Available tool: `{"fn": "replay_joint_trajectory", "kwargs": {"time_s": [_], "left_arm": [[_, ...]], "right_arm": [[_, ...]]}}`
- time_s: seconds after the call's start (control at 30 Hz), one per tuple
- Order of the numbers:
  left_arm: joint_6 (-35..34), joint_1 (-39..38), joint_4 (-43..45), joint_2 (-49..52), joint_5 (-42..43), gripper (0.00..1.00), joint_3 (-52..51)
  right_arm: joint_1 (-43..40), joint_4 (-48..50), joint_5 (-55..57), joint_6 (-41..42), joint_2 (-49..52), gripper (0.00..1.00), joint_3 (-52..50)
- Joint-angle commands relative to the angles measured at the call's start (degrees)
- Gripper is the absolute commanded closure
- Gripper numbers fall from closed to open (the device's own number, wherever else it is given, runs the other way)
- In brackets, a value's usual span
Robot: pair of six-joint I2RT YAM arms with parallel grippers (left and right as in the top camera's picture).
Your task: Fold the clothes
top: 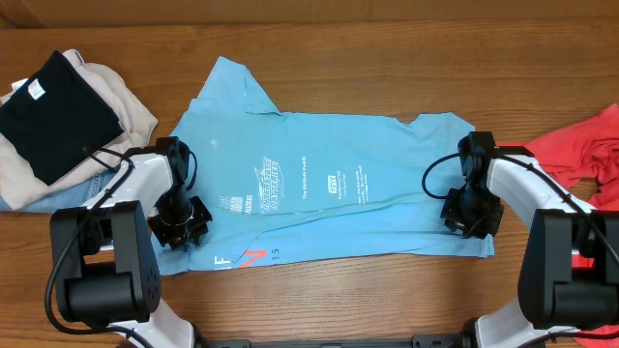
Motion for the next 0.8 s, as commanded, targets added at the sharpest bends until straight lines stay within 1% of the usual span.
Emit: {"fn": "replay_joint_trajectory", "kwargs": {"time_s": [0.0, 0.03, 0.23, 0.43, 0.63, 0.73, 0.77], "left_arm": [[0.46, 0.44, 1.68, 0.85, -2.64, 0.67, -1.36], [0.50, 0.44, 1.05, 0.85, -2.62, 0.63, -1.36], [1.40, 0.48, -1.29, -0.79, -2.71, 0.65, 1.03], [1.40, 0.48, -0.76, -5.99, -3.78, 0.61, 3.13], [1.36, 0.48, 0.31, -5.86, -4.39, 0.60, 3.04], [1.38, 0.48, 0.70, -5.86, -4.39, 0.64, 3.04], [1.38, 0.48, 0.74, -5.86, -4.39, 0.69, 3.04]], "right_arm": [[-1.20, 1.44, 5.09, 0.92, 1.92, 0.68, -2.01], [-1.18, 1.57, 5.09, 0.92, 1.92, 0.68, -2.01], [-1.18, 2.05, 5.09, 0.92, 1.92, 0.68, -2.01], [-1.18, 2.43, 5.11, 0.87, 1.92, 0.67, -2.01], [-1.18, 2.43, 5.09, 0.85, 1.92, 0.67, -2.01], [-1.18, 2.38, 5.09, 0.68, 1.92, 0.67, -2.01], [-1.18, 2.36, 5.09, 0.68, 1.92, 0.67, -2.01]]}}
